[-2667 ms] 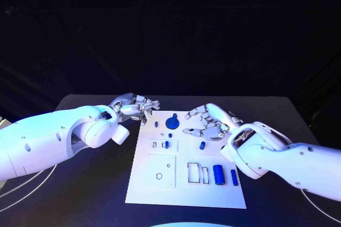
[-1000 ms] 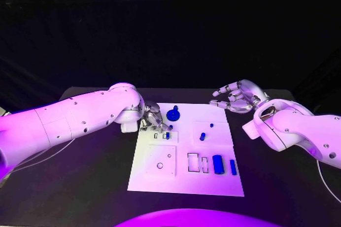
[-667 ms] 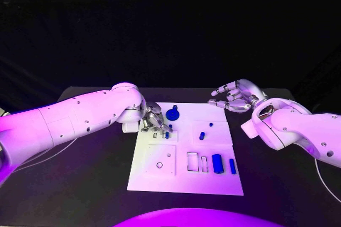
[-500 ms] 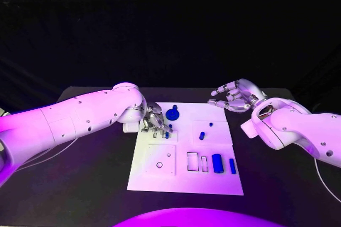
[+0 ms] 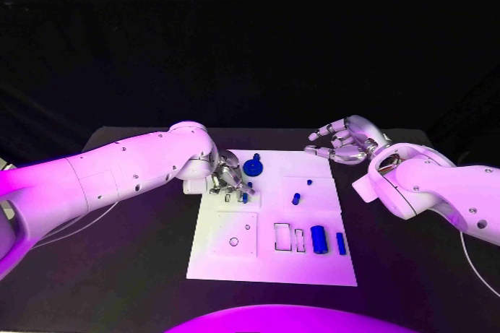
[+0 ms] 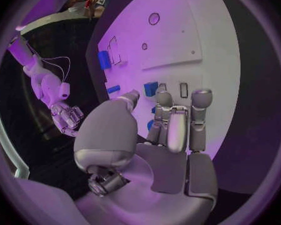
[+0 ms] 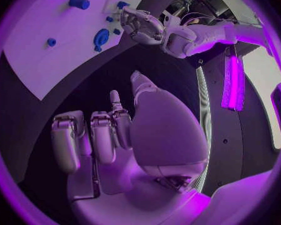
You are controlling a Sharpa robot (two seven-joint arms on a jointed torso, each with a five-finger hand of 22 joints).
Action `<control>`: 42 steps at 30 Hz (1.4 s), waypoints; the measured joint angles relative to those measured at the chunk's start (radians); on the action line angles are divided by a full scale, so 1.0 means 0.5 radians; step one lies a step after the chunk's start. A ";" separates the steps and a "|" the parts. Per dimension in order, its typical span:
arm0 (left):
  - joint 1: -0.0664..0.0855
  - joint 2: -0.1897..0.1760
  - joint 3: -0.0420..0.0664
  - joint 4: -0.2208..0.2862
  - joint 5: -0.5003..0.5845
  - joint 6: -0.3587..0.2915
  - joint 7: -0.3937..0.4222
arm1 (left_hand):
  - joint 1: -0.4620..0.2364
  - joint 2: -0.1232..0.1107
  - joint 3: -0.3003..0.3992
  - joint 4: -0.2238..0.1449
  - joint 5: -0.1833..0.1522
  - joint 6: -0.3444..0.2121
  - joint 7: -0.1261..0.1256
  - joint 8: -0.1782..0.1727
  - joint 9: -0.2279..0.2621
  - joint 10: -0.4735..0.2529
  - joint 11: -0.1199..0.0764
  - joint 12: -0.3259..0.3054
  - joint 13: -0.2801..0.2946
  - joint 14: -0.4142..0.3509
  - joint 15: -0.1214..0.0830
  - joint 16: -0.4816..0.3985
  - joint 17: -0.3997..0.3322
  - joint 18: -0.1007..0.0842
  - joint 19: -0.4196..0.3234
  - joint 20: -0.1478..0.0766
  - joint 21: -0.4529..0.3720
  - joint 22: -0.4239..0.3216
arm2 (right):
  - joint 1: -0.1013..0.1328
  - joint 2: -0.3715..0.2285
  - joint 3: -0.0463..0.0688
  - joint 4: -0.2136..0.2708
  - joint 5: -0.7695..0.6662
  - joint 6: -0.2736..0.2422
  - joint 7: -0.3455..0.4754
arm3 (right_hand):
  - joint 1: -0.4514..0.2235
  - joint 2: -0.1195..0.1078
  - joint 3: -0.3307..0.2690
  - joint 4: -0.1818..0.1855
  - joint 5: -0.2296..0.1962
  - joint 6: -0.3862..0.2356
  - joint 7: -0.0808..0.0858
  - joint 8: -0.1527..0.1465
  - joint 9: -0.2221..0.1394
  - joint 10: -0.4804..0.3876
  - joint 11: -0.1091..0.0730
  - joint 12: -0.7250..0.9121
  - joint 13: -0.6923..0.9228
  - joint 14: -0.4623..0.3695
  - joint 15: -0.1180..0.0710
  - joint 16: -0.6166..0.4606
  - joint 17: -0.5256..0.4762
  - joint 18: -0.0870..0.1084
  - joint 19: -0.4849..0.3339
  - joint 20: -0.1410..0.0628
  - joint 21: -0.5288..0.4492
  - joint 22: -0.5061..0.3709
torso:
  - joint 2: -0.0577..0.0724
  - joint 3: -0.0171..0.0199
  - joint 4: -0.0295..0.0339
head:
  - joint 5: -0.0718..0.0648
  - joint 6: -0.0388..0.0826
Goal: Assemble the parts on the task board
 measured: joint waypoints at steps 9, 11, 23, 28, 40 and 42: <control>0.000 0.008 -0.003 -0.017 0.011 0.000 0.000 | 0.021 0.021 0.000 0.000 0.000 -0.005 -0.005 0.018 0.016 0.000 0.000 0.012 0.008 0.000 0.000 0.008 0.000 0.000 0.000 0.000 0.014 0.013 | -0.002 0.010 0.000 -0.008 0.000 0.004 -0.002 | 0.000 0.000 0.000 0.000 0.000 0.000 0.000 0.000 0.000 0.000 0.000 0.000 0.000 0.000 0.000 0.000 0.000 0.000 0.000 0.000 0.000 0.000 | -0.001 0.0025 0.002 | 0.000 0.000; 0.000 0.009 -0.003 -0.019 0.013 0.002 0.000 | 0.030 0.012 0.000 0.000 0.000 -0.007 -0.007 0.018 0.019 0.000 0.000 0.012 0.009 0.000 0.000 0.008 0.000 0.000 0.000 0.000 0.014 0.013 | -0.003 0.011 0.000 -0.009 0.000 0.005 -0.002 | 0.000 0.000 0.000 0.000 0.000 0.000 0.000 0.000 0.000 0.000 0.000 0.000 0.000 0.000 0.000 0.000 0.000 0.000 0.000 0.000 0.000 0.000 | -0.001 0.0025 0.003 | 0.000 -0.002; 0.000 0.024 -0.012 -0.039 0.018 0.016 -0.002 | 0.069 0.032 0.006 -0.006 0.000 -0.007 -0.007 0.035 0.033 0.006 -0.006 0.024 0.026 0.000 0.000 0.016 0.000 0.000 0.000 0.000 0.023 0.020 | -0.004 0.014 -0.001 -0.013 0.000 0.009 -0.004 | 0.000 0.000 0.000 0.000 0.008 0.000 0.000 0.000 0.000 0.000 0.000 0.000 0.000 0.000 0.000 0.000 0.000 0.000 0.000 0.000 0.000 0.001 | -0.001 0.0035 0.001 | 0.000 -0.004; 0.000 0.030 -0.015 -0.045 0.018 0.015 -0.002 | 0.088 0.034 0.015 -0.008 0.000 -0.007 -0.007 0.035 0.036 0.011 -0.011 0.034 0.026 0.000 0.000 0.025 0.000 0.000 0.000 0.000 0.023 0.025 | -0.005 0.016 -0.001 -0.013 0.000 0.010 -0.004 | 0.000 0.000 0.000 0.000 0.008 0.000 0.000 0.000 0.000 0.000 0.000 0.000 0.000 0.000 0.000 0.000 -0.001 0.000 0.000 0.000 0.000 0.001 | 0.000 0.0033 0.001 | -0.003 -0.003; 0.000 0.036 -0.017 -0.050 0.021 0.016 -0.002 | 0.238 0.045 0.118 -0.032 0.000 -0.006 -0.023 0.043 0.057 0.029 -0.029 0.043 0.038 0.000 -0.015 0.033 0.000 0.000 0.008 -0.008 0.045 0.040 | -0.007 0.023 -0.001 -0.017 0.000 0.013 -0.006 | 0.011 0.011 0.000 0.000 0.008 0.000 0.000 0.008 0.000 0.000 0.000 0.000 0.000 0.000 0.000 0.000 -0.001 0.000 0.000 0.000 0.000 0.001 | 0.001 0.0031 0.002 | -0.010 -0.009; 0.000 0.036 -0.017 -0.052 0.021 0.018 -0.002 | 0.245 0.043 0.131 -0.042 0.000 -0.006 -0.023 0.043 0.058 0.029 -0.029 0.043 0.038 0.000 -0.015 0.041 0.000 0.000 0.008 -0.008 0.045 0.041 | -0.008 0.025 -0.001 -0.019 0.000 0.015 -0.007 | 0.011 0.011 0.000 0.000 0.008 0.000 0.000 0.008 0.000 0.000 0.000 0.000 0.000 0.000 0.000 0.000 -0.001 0.000 0.000 0.000 0.000 0.001 | 0.001 0.0033 0.002 | -0.011 -0.009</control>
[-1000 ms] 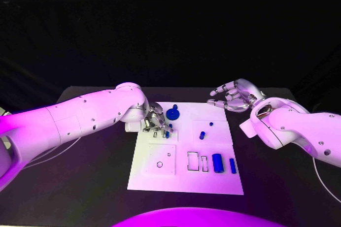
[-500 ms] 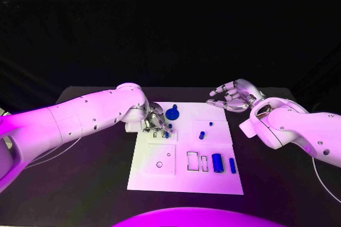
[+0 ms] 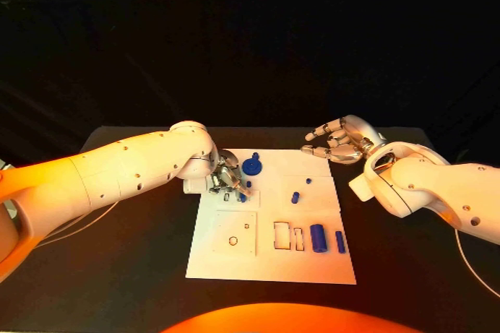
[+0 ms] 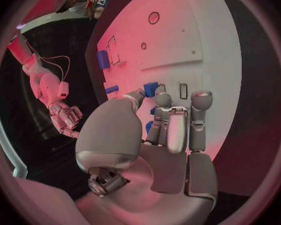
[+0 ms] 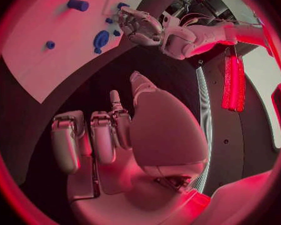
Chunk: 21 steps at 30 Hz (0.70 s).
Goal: Assemble the parts on the task board
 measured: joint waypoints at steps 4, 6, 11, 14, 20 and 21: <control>0.000 0.000 0.000 -0.003 0.001 0.004 0.000 | 0.039 -0.010 0.042 -0.009 0.000 0.010 -0.010 0.000 0.007 0.012 -0.011 0.004 0.008 0.001 -0.001 0.004 0.000 0.000 0.001 -0.001 0.003 0.008 | -0.002 0.003 0.000 -0.002 0.000 0.003 -0.001 | 0.000 0.000 0.000 0.000 0.000 0.000 0.000 0.000 0.000 0.000 0.000 0.000 0.000 0.000 0.000 0.000 0.000 0.000 0.000 0.000 0.000 0.000 | 0.000 0.0006 0.000 | 0.000 0.000; 0.000 0.000 0.001 -0.003 0.001 0.005 0.000 | 0.069 -0.021 0.096 -0.022 -0.001 0.029 -0.028 0.000 0.011 0.052 -0.021 0.028 0.038 0.003 -0.017 0.032 0.000 0.000 0.019 -0.019 0.026 0.030 | -0.002 0.004 0.000 -0.003 0.000 0.004 -0.002 | 0.000 0.000 0.000 0.000 0.000 0.000 0.000 0.000 0.000 0.000 0.000 0.000 0.000 0.000 0.000 0.000 0.000 0.000 0.000 0.000 0.000 0.000 | 0.000 0.0008 -0.001 | -0.002 -0.001; 0.001 -0.004 0.004 -0.002 0.008 0.003 0.000 | 0.118 -0.063 0.297 -0.073 -0.009 0.046 -0.045 -0.008 0.015 0.103 -0.045 0.029 0.058 0.004 -0.032 0.050 0.000 0.000 0.037 -0.037 0.045 0.065 | -0.003 0.005 0.000 -0.004 0.000 0.007 -0.003 | 0.000 0.000 0.000 0.000 0.000 0.000 0.000 0.000 0.000 0.000 0.000 0.000 0.000 0.000 0.000 0.000 0.000 0.000 0.000 0.000 0.000 0.000 | 0.001 0.0006 -0.001 | -0.006 -0.007; 0.001 -0.008 0.002 0.001 0.016 -0.003 0.001 | 0.127 -0.069 0.366 -0.010 -0.014 0.053 -0.053 -0.006 0.064 0.159 -0.051 0.029 0.083 0.000 -0.043 0.068 0.000 -0.031 0.071 -0.048 0.075 0.102 | -0.003 0.005 0.000 -0.004 0.000 0.008 -0.004 | 0.000 0.000 0.000 0.000 0.000 0.000 0.000 0.000 0.000 0.000 0.000 0.000 0.002 0.000 0.000 0.000 0.001 0.000 0.000 0.000 0.000 0.000 | 0.001 0.0006 -0.002 | -0.006 -0.009; -0.001 -0.040 -0.001 0.027 0.042 -0.038 0.001 | 0.021 -0.147 0.549 -0.035 0.000 0.059 -0.057 0.064 0.094 0.245 -0.070 0.045 0.136 -0.003 -0.055 0.099 0.000 -0.031 0.146 -0.060 0.135 0.201 | -0.005 0.008 0.000 -0.005 0.000 0.010 -0.005 | 0.000 0.000 0.000 0.000 0.000 0.000 0.000 0.000 0.000 0.000 0.000 0.000 0.002 0.000 0.000 0.000 0.002 0.000 0.000 0.000 0.000 -0.001 | 0.001 0.0017 -0.001 | -0.006 -0.011; -0.001 -0.048 -0.001 0.035 0.048 -0.048 0.001 | 0.008 -0.152 0.553 -0.030 0.000 0.072 -0.056 0.065 0.147 0.255 -0.067 0.047 0.142 0.004 -0.061 0.105 0.000 -0.031 0.151 -0.064 0.141 0.212 | -0.005 0.009 0.000 -0.005 0.000 0.011 -0.005 | 0.000 0.000 0.000 0.000 0.000 0.000 0.000 0.000 0.000 0.000 0.000 0.000 0.002 0.000 0.000 0.000 0.002 0.000 0.000 0.000 0.000 -0.001 | 0.001 0.0019 -0.001 | -0.005 -0.011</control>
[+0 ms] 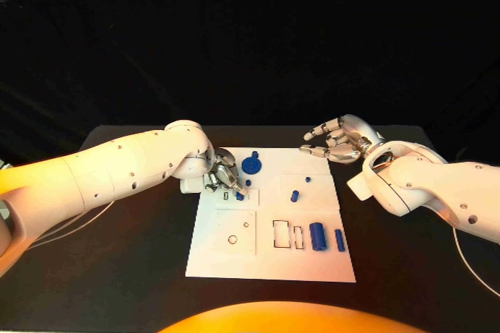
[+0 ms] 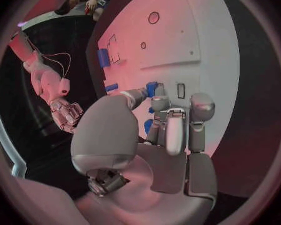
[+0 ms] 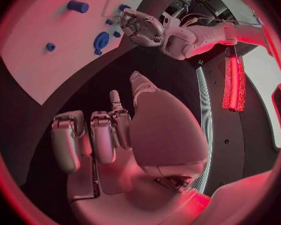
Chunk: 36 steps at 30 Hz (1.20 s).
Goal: Assemble the parts on the task board
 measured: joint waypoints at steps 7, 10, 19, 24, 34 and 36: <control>-0.001 -0.077 0.011 0.099 0.056 -0.103 0.004 | -0.050 -0.034 0.089 -0.066 0.030 0.015 0.001 0.004 0.061 0.038 -0.011 0.016 0.030 0.000 0.000 0.003 0.000 -0.031 0.035 -0.007 0.021 0.051 | -0.002 -0.003 0.000 0.000 0.001 0.002 0.000 | -0.002 0.002 0.000 0.000 0.012 0.000 0.000 0.000 0.000 0.000 0.000 0.000 0.000 0.000 0.000 0.000 0.000 0.000 0.000 0.000 0.000 0.000 | -0.002 0.0002 0.001 | -0.003 -0.005; -0.001 -0.111 0.014 0.153 0.075 -0.158 0.007 | -0.062 -0.042 0.097 -0.058 0.047 0.015 0.001 0.004 0.073 0.043 -0.007 0.015 0.034 -0.007 -0.007 0.003 0.000 -0.031 0.049 -0.007 0.037 0.069 | -0.002 -0.006 0.000 0.000 0.002 0.003 0.000 | -0.011 0.011 0.000 0.000 0.012 0.000 0.000 0.000 0.000 0.000 0.000 0.000 0.000 0.000 0.000 0.000 0.000 0.000 0.000 0.000 0.000 0.000 | -0.001 0.0000 0.001 | -0.007 -0.008; -0.008 -0.167 0.016 0.259 0.022 -0.310 0.023 | -0.099 -0.079 0.147 -0.107 0.099 0.044 -0.014 0.004 0.085 0.071 -0.015 0.015 0.044 0.000 -0.014 0.004 0.000 -0.031 0.068 -0.011 0.054 0.102 | -0.004 -0.018 -0.001 0.002 0.003 0.004 0.000 | -0.017 0.017 0.000 0.000 0.031 0.000 0.000 0.008 0.000 0.000 0.000 0.000 0.000 0.000 0.000 0.000 0.000 0.000 0.000 0.000 0.000 0.000 | 0.000 0.0000 0.003 | -0.010 -0.017; -0.020 -0.171 0.014 0.284 -0.089 -0.381 0.035 | -0.102 -0.082 0.150 -0.104 0.126 0.053 -0.010 0.004 0.085 0.071 -0.015 0.023 0.050 0.000 -0.014 0.011 0.000 -0.031 0.075 -0.017 0.062 0.119 | -0.006 -0.019 -0.001 0.002 0.003 0.004 0.000 | -0.022 0.021 0.000 0.000 0.031 0.000 0.000 0.008 0.000 0.000 0.000 0.000 -0.001 0.000 0.000 0.000 -0.001 0.000 0.000 0.000 0.000 -0.001 | -0.001 0.0002 0.004 | -0.005 -0.022; -0.039 -0.152 0.006 0.279 -0.221 -0.412 0.039 | -0.113 -0.093 0.152 -0.102 0.158 0.054 -0.011 0.004 0.090 0.078 -0.021 0.023 0.052 0.000 -0.014 0.011 0.000 -0.030 0.082 -0.010 0.070 0.127 | -0.014 -0.019 -0.001 0.001 0.004 0.004 -0.001 | -0.021 0.021 0.000 0.000 0.043 0.000 0.000 0.008 0.000 0.000 0.000 0.000 -0.001 0.000 0.000 0.000 -0.001 0.000 0.000 0.000 0.000 0.001 | -0.001 0.0000 0.002 | 0.006 -0.029; -0.040 -0.146 0.006 0.271 -0.235 -0.406 0.037 | -0.117 -0.098 0.152 -0.102 0.169 0.054 -0.011 0.004 0.092 0.078 -0.021 0.023 0.052 0.000 -0.014 0.011 0.000 -0.030 0.082 -0.010 0.070 0.127 | -0.015 -0.019 -0.001 0.000 0.004 0.004 -0.001 | -0.021 0.021 0.000 0.000 0.043 0.000 0.000 0.008 0.000 0.000 0.000 0.000 -0.001 0.000 0.000 0.000 -0.001 0.000 0.000 0.000 0.000 0.001 | -0.001 0.0000 0.000 | 0.007 -0.030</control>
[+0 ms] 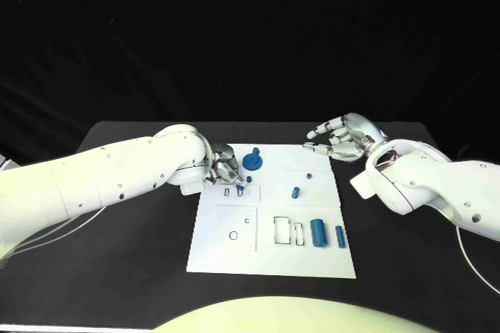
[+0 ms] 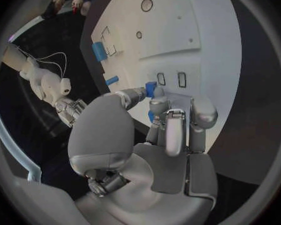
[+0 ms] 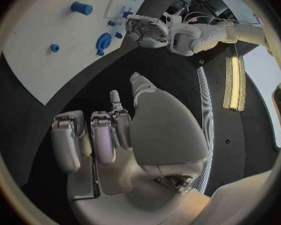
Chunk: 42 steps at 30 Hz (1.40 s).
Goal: Assemble the parts on the task board
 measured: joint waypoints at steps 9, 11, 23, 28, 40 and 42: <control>-0.004 0.022 -0.001 -0.027 -0.032 0.049 -0.006 | -0.003 -0.003 0.000 0.000 0.001 0.000 0.000 -0.002 0.001 0.000 0.000 0.000 0.000 0.000 0.000 0.000 0.000 0.000 0.000 0.000 0.000 0.000 | -0.002 0.002 0.000 -0.001 0.000 0.000 0.000 | 0.000 0.000 0.000 0.000 0.000 0.000 0.000 0.000 0.000 0.000 0.000 0.000 0.000 0.000 0.000 0.000 0.000 0.000 0.000 0.000 0.000 0.000 | 0.000 0.0000 0.000 | 0.004 -0.005; -0.005 0.025 -0.001 -0.031 -0.036 0.062 -0.008 | -0.003 -0.003 0.000 -0.001 0.001 0.000 0.000 -0.002 0.001 0.000 0.000 0.000 0.000 0.000 0.000 0.000 0.000 0.000 0.000 0.000 0.000 0.001 | -0.002 0.002 0.000 -0.002 0.000 0.000 0.000 | 0.000 0.000 0.000 0.000 0.001 0.000 0.000 0.000 0.000 0.000 0.000 0.000 0.000 0.000 0.000 0.000 0.000 0.000 0.000 0.000 0.000 0.000 | 0.000 0.0000 0.000 | 0.005 -0.006; -0.010 0.033 -0.002 -0.048 -0.045 0.125 -0.018 | -0.016 -0.016 0.022 -0.022 0.001 0.007 -0.006 -0.007 0.000 0.007 0.007 0.000 0.006 0.000 0.000 0.000 0.000 0.000 0.000 0.000 0.000 0.001 | -0.003 0.002 0.000 -0.003 0.000 -0.003 0.000 | 0.000 0.000 0.000 0.000 0.011 0.000 0.000 0.000 0.000 0.000 0.000 0.000 0.000 0.000 0.000 0.000 0.000 0.000 0.000 0.000 0.000 -0.001 | 0.001 0.0000 0.001 | 0.006 -0.014; -0.012 0.034 -0.002 -0.052 -0.047 0.147 -0.021 | -0.018 -0.018 0.022 -0.022 0.009 0.007 -0.006 -0.007 0.000 0.007 0.007 0.000 0.006 0.000 0.000 0.000 0.000 0.000 0.000 0.000 0.000 0.001 | -0.003 0.002 0.000 -0.003 0.001 -0.002 0.000 | 0.000 0.000 0.000 0.000 0.011 0.000 0.000 0.000 0.000 0.000 0.000 0.000 0.000 0.000 0.000 0.000 0.000 0.000 0.000 0.000 0.000 -0.001 | 0.001 0.0000 0.001 | 0.008 -0.017; -0.013 0.039 -0.001 -0.063 -0.048 0.164 -0.023 | -0.017 -0.017 0.022 -0.022 0.009 0.007 -0.006 -0.006 0.001 0.007 0.007 0.000 0.005 0.000 0.000 0.000 0.000 0.000 0.001 -0.001 -0.001 0.004 | -0.004 0.002 0.000 -0.003 0.001 -0.002 0.000 | 0.000 0.000 0.000 0.000 0.011 0.000 0.000 0.000 0.000 0.000 0.000 0.000 0.000 0.000 0.000 0.000 -0.001 0.000 0.000 0.000 0.000 -0.001 | 0.001 0.0002 0.001 | 0.013 -0.018; -0.013 0.040 -0.001 -0.065 -0.048 0.164 -0.023 | -0.017 -0.017 0.022 -0.022 0.009 0.007 -0.006 -0.006 0.001 0.007 0.007 0.000 0.005 0.000 0.000 0.000 0.000 0.000 0.007 -0.007 -0.001 0.004 | -0.004 0.002 0.000 -0.003 0.001 -0.002 0.000 | 0.000 0.000 0.000 0.000 0.011 0.000 0.000 0.000 0.000 0.000 0.000 0.000 -0.001 0.000 0.000 0.000 -0.001 0.000 0.000 0.000 0.000 -0.001 | 0.002 0.0002 0.000 | 0.012 -0.019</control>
